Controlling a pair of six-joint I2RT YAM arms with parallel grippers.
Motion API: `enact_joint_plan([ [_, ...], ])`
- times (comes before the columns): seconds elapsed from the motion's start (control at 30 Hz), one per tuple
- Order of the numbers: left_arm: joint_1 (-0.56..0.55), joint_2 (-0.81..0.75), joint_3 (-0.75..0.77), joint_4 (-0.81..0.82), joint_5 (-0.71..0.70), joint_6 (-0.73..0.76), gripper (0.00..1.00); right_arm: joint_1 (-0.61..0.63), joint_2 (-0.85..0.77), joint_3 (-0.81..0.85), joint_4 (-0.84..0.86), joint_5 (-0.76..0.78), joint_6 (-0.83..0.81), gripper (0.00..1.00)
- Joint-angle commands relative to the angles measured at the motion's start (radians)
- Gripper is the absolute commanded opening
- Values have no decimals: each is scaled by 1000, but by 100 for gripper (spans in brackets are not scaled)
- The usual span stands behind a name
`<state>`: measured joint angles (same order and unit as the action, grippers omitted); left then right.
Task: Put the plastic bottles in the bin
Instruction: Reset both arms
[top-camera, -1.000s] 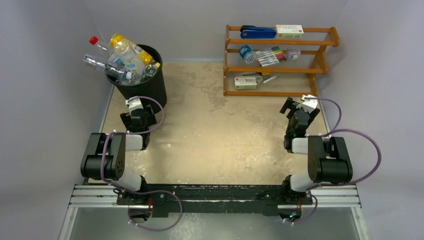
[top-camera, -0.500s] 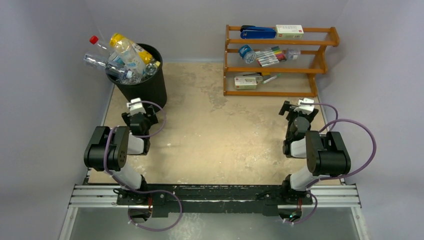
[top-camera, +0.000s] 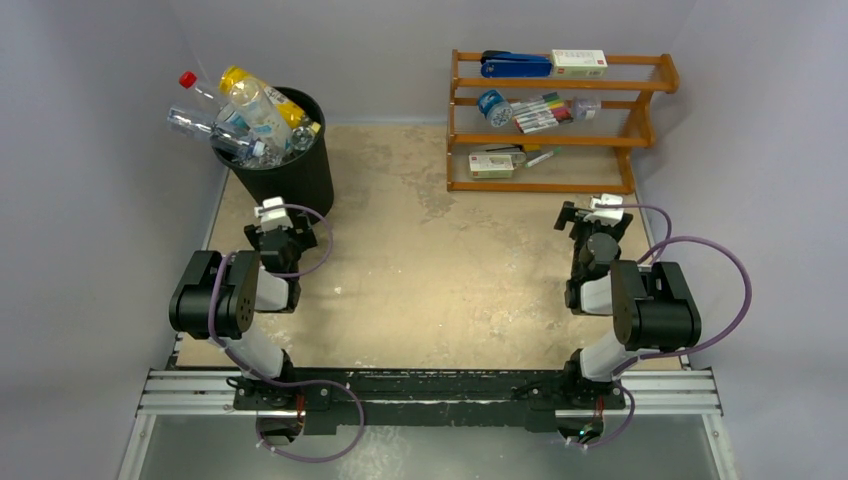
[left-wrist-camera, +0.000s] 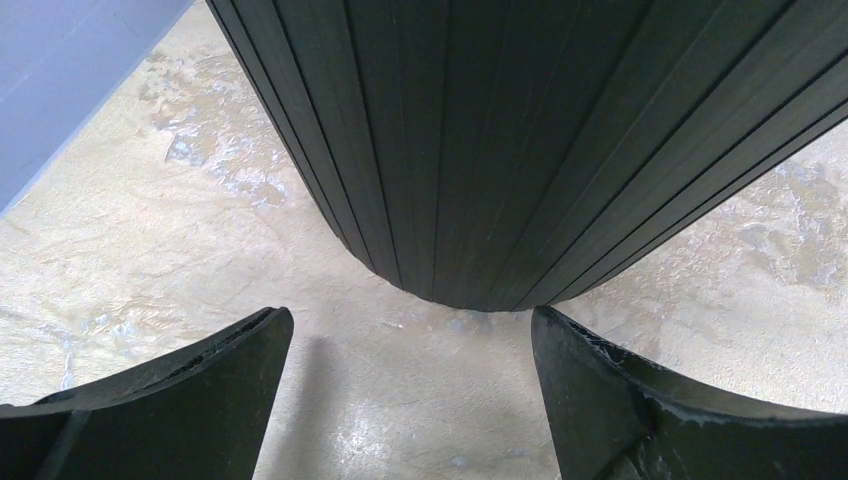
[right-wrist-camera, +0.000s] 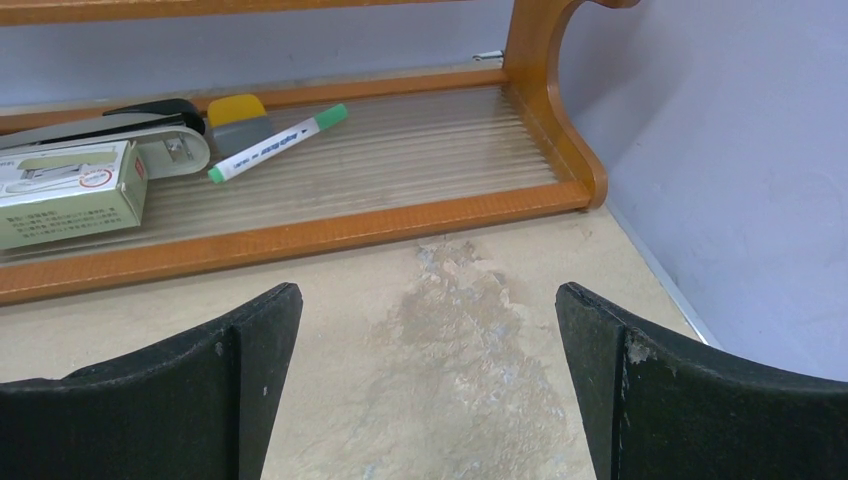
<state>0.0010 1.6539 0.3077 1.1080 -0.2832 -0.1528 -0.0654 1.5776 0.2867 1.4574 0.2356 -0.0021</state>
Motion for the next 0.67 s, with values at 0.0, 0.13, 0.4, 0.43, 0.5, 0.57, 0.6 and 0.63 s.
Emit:
enact_joint_plan([
  [0.0,5,-3,-2,74,10,13,90,2,0,26,58,-18,-24,100],
  [0.13,5,-1,3,69,13,12,90,2,-1,26,60,-18,-23,100],
  [0.4,6,-2,1,71,14,12,90,3,-1,26,60,-18,-24,100],
  [0.43,6,-1,1,70,14,12,90,2,-1,26,60,-18,-24,100],
  [0.5,6,0,3,67,13,12,90,2,-1,26,60,-18,-23,100],
  [0.57,5,1,7,65,13,12,90,3,-1,26,60,-18,-24,100],
  [0.6,7,0,5,65,12,12,90,3,-1,26,60,-18,-24,100],
  [0.63,7,-1,3,65,12,14,90,3,-1,26,60,-18,-23,100],
])
